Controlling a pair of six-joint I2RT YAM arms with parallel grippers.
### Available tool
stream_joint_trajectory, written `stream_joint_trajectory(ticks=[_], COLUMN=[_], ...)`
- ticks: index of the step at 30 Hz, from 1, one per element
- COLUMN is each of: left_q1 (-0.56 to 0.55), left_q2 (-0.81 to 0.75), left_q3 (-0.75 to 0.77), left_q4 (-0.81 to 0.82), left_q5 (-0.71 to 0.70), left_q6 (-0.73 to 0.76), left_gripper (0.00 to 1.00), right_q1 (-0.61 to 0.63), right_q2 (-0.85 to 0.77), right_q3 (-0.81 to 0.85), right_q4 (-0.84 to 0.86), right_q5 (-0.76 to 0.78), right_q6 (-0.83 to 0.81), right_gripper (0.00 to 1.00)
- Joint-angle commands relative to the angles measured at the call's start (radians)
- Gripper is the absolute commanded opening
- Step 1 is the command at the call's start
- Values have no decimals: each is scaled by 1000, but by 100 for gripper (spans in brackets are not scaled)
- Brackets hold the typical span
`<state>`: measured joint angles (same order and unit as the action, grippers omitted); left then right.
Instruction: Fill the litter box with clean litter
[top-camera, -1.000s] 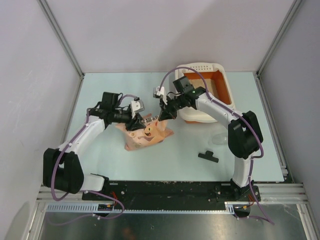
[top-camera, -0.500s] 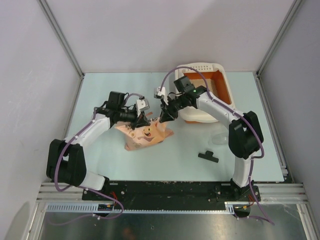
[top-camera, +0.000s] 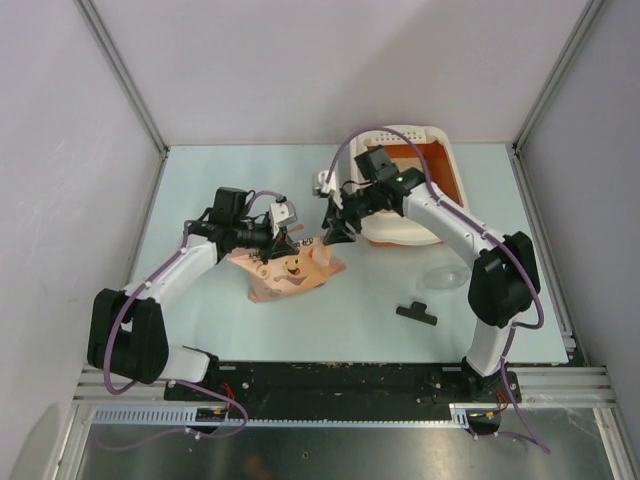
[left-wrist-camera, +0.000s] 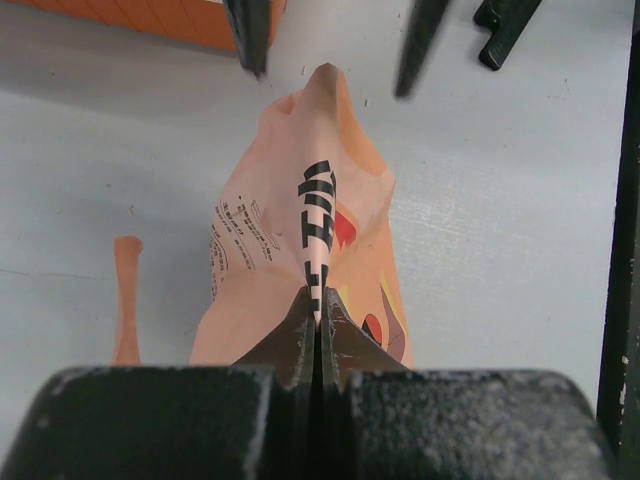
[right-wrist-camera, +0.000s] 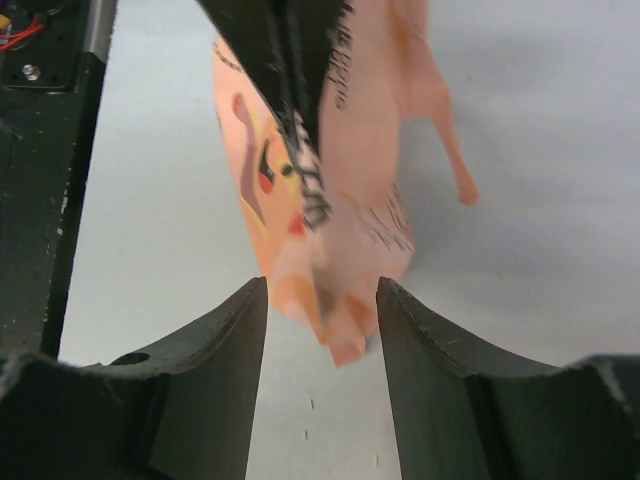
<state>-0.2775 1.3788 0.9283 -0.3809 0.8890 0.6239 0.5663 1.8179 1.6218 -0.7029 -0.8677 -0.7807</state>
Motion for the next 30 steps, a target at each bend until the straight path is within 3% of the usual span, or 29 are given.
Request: stream_joint_trajectory(ticks=[1, 4, 9, 15, 25, 26, 30], left_q1=[0, 0, 0, 14, 24, 26, 35], left_q2=[-27, -24, -20, 5, 25, 28, 34], left_q3=[9, 12, 17, 40, 50, 53, 58], left_q4=[-6, -4, -6, -4, 2, 2, 4], left_q5=[4, 8, 5, 22, 47, 48, 50], left_q6=[-36, -39, -39, -55, -87, -92, -93], left_gripper=[0, 0, 0, 0, 0, 0, 0], right_q1=[66, 73, 66, 66, 83, 81, 69], right_q2=[3, 17, 18, 30, 90, 95, 101], right_q3=[-5, -39, -37, -33, 3, 6, 10], right_q4=[109, 244, 278, 249, 250, 247, 249], right_q5=[10, 32, 55, 4, -30, -30, -31], right_q6=[3, 93, 132, 143, 176, 176, 185], right_gripper=[52, 49, 38, 45, 43, 41, 17])
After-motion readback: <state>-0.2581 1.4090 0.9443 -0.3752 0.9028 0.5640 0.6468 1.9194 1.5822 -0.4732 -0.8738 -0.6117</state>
